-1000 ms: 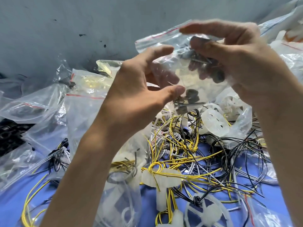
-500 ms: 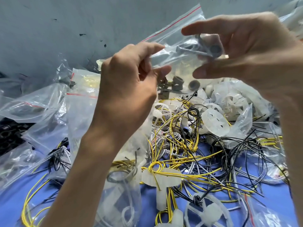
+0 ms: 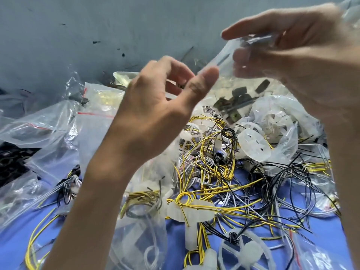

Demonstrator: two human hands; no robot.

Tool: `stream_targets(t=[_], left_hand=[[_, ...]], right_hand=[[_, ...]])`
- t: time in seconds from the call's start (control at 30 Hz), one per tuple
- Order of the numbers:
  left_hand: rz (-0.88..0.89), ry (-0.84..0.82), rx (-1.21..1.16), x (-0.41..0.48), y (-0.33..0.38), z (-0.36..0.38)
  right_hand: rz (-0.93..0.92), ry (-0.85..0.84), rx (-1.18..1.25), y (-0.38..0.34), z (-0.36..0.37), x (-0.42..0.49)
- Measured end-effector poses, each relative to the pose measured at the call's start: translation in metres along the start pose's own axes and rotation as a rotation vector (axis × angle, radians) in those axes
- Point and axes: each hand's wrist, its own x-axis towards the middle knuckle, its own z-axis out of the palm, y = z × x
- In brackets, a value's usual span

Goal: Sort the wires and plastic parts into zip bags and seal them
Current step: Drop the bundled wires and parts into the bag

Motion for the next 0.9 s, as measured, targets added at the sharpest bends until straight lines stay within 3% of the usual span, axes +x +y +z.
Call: stream_targets(t=[0.17,0.4,0.7,0.8,0.9], left_hand=[[-0.012,-0.038,0.022,-0.0037,-0.0005,0.0039],[0.205,-0.157,-0.045,-0.0024,-0.0025,0.0037],[0.201,-0.252,-0.366,-0.0054,-0.0003,0.0039],[0.185,-0.308,-0.455,-0.0062,0.0021,0.0046],[0.197,-0.331,-0.474,-0.0070,0.0029,0.0036]], right_hand=[[0.002,0.001,0.111,-0.0011,0.0071,-0.0007],[-0.005,-0.144,0.183,-0.0032,0.0043,-0.0028],[-0.062,-0.048,0.163,0.0009,0.0067,0.0022],[0.046,-0.153,0.059,0.0036,0.0021,0.0018],[0.136,-0.356,0.137,0.0038,0.0015,-0.0024]])
